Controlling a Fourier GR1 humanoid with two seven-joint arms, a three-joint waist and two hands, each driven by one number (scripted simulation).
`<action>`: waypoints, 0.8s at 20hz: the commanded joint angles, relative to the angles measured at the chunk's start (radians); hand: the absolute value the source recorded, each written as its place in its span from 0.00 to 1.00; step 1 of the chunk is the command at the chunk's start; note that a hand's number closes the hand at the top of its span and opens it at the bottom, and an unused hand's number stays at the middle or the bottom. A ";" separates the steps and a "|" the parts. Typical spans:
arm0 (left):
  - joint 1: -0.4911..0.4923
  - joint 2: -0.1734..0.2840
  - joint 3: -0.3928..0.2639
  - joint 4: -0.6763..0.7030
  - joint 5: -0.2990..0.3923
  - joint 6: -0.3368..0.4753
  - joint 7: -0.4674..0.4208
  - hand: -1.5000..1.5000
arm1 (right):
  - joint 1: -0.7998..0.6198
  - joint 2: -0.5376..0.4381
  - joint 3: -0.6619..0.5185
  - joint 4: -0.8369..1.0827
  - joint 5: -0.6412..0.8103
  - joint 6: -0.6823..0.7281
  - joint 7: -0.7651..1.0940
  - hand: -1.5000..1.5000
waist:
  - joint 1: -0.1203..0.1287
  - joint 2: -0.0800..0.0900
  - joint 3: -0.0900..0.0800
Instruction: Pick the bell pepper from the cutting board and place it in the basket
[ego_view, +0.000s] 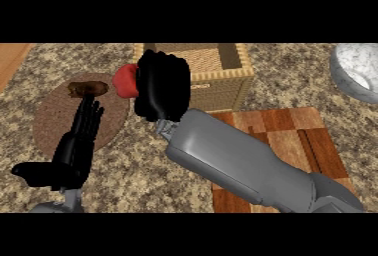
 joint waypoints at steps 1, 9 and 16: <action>0.046 0.018 0.016 -0.040 0.008 -0.029 -0.010 0.50 | 0.022 0.007 -0.021 0.102 -0.020 0.004 -0.039 1.00 | 0.010 0.003 0.000; 0.019 -0.001 0.049 -0.001 0.011 -0.047 -0.031 0.50 | 0.097 0.007 -0.062 0.194 0.008 -0.001 -0.163 1.00 | 0.003 0.003 0.000; 0.000 -0.009 0.030 -0.069 -0.026 -0.019 0.063 0.50 | 0.150 0.007 -0.124 0.241 0.003 -0.058 -0.278 1.00 | 0.003 0.002 0.000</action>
